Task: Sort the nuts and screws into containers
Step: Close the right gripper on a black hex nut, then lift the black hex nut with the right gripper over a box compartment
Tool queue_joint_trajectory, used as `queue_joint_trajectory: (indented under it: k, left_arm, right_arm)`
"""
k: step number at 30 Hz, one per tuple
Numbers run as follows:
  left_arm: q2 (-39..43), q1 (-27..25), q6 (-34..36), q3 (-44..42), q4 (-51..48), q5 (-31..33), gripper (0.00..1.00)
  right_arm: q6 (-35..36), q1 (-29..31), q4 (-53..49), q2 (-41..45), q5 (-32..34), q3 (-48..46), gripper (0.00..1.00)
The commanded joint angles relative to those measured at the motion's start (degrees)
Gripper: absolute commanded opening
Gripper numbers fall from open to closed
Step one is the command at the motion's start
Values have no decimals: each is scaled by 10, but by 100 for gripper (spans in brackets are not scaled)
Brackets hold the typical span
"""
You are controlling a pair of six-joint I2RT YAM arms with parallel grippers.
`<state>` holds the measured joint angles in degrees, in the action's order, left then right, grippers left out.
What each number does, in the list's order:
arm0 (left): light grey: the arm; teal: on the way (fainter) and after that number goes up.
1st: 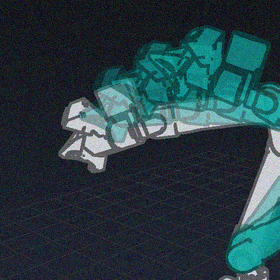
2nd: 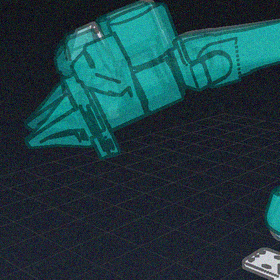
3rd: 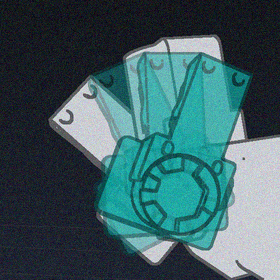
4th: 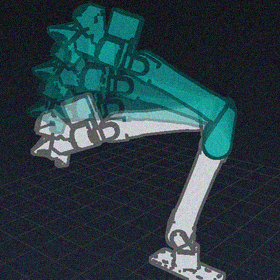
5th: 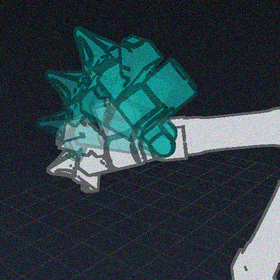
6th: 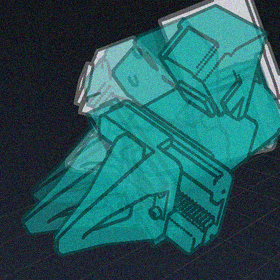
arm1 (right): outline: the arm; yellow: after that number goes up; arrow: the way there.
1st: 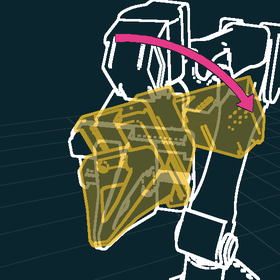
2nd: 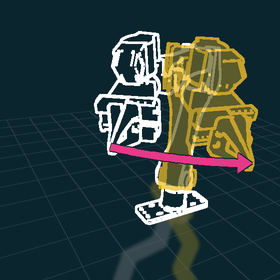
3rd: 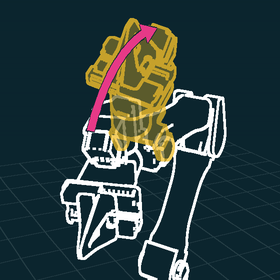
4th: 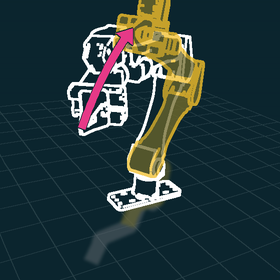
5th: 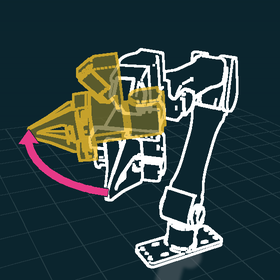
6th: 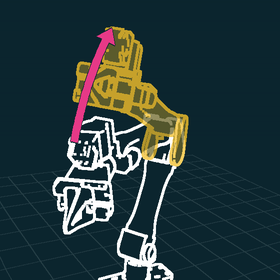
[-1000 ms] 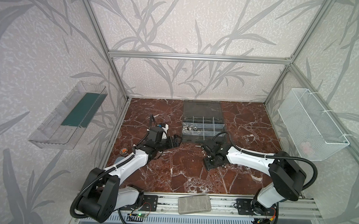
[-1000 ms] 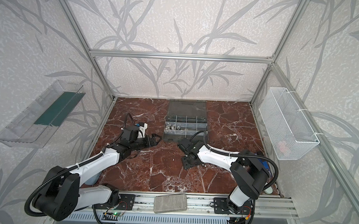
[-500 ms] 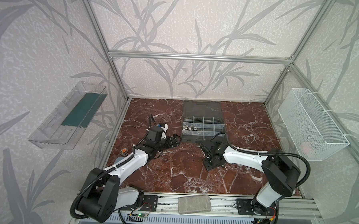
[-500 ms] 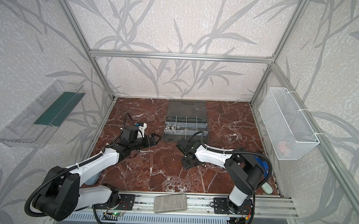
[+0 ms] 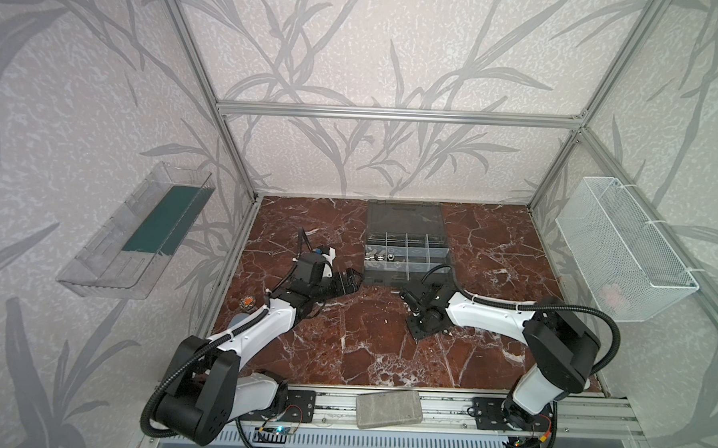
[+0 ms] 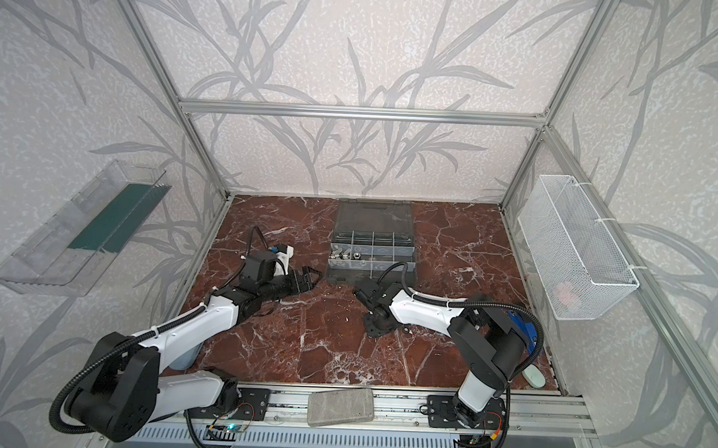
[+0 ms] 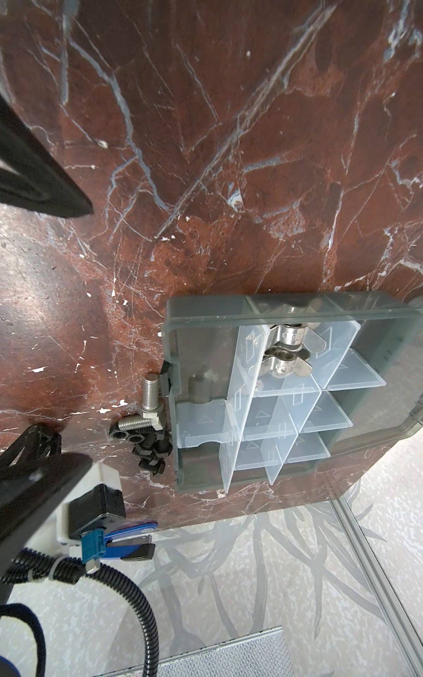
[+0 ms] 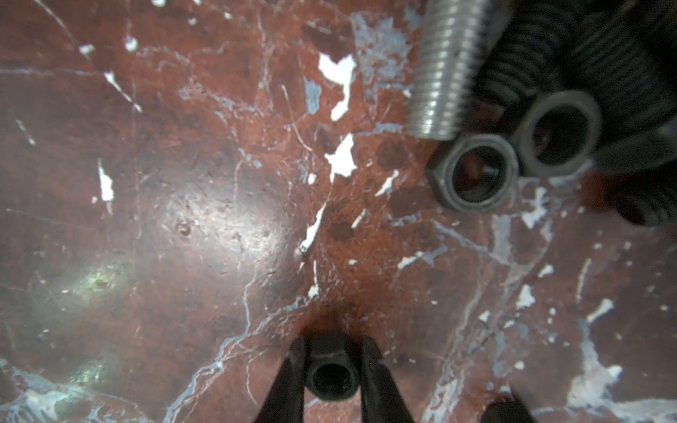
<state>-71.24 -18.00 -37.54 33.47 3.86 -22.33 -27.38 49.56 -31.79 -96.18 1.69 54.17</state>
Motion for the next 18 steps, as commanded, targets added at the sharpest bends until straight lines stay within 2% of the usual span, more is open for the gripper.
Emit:
queue_joint_trajectory:
  k: [1, 5, 10, 18]
  left_arm:
    - [4, 4, -3, 2, 4, 2, 98]
    - [3, 5, -3, 2, 4, 0, 98]
    - [2, 6, -5, -1, 10, 2, 98]
    - [3, 9, -10, -3, 13, -1, 98]
  right_arm:
    - [7, 1, -11, 7, 6, 12, 8]
    - [41, -13, -8, 38, -7, 35, 3]
    - [107, -65, -13, 62, -21, 92, 1]
    - [188, -162, 12, 15, -39, 204, 1]
